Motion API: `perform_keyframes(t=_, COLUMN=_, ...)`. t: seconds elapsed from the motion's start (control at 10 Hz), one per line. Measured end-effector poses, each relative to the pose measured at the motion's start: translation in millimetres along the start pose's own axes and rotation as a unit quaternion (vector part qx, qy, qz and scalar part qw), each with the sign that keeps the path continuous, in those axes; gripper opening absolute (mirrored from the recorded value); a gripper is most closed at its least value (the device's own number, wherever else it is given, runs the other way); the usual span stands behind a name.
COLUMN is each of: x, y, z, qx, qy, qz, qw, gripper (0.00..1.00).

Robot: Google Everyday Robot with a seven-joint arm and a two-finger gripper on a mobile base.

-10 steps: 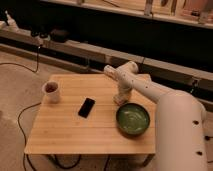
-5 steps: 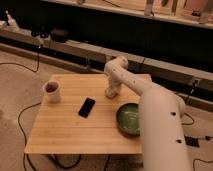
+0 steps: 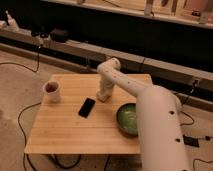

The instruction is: Wipe the white sponge on the table

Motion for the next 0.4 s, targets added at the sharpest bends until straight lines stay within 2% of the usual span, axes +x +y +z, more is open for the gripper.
perform_keyframes(t=0.2, x=-15, y=15, z=-3, qx=-0.006, qy=-0.009, qz=-0.016, qw=0.9998, gripper=0.38)
perform_keyframes(t=0.4, x=-15, y=44, z=-4, qx=-0.019, qy=-0.013, qz=-0.007, qw=0.9997, gripper=0.38)
